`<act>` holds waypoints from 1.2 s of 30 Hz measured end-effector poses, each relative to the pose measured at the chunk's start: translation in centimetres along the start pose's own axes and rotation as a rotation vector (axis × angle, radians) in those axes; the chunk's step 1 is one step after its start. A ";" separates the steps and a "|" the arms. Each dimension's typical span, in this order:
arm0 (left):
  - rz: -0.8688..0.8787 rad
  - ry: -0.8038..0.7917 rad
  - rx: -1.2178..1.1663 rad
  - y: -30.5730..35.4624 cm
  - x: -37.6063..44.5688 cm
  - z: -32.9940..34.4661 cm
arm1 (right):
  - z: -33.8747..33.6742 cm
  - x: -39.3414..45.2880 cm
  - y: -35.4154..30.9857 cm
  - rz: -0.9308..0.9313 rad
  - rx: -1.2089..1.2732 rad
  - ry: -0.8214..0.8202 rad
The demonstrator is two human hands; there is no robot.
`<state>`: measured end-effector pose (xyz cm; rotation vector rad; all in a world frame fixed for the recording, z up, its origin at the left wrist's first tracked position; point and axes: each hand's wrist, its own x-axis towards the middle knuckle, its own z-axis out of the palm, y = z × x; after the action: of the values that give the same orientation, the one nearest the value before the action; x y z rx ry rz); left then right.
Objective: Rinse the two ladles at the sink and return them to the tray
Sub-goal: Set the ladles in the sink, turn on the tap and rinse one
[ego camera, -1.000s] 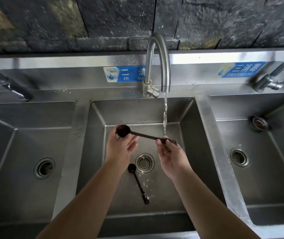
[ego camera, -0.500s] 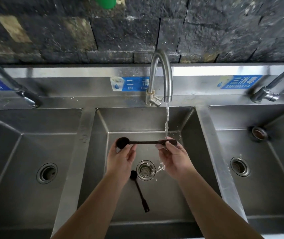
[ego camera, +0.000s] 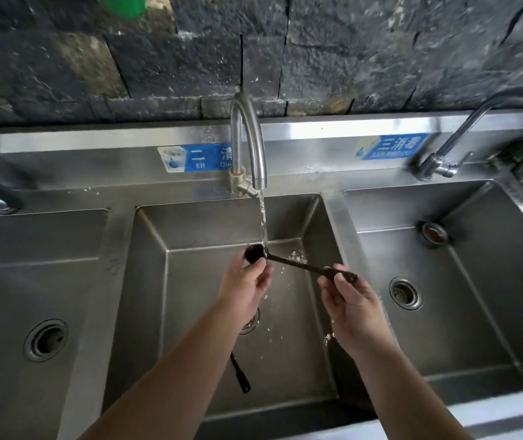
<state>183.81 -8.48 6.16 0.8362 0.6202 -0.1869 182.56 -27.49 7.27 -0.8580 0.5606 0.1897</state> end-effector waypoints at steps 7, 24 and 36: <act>-0.112 0.021 -0.033 -0.3 0.4 1.8 | -0.6 -1.9 -1.9 -0.076 -0.008 -0.022; -0.169 0.114 -0.145 0.3 0.6 -0.4 | -0.7 -1.8 2.3 -0.267 -0.387 0.131; -0.065 0.144 -0.277 3.2 -0.1 -1.7 | 3.4 0.7 1.6 -0.077 -0.054 0.090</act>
<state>184.26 -5.05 7.39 0.5653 0.7893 -0.0975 183.89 -23.90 7.58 -0.9422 0.6080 0.0963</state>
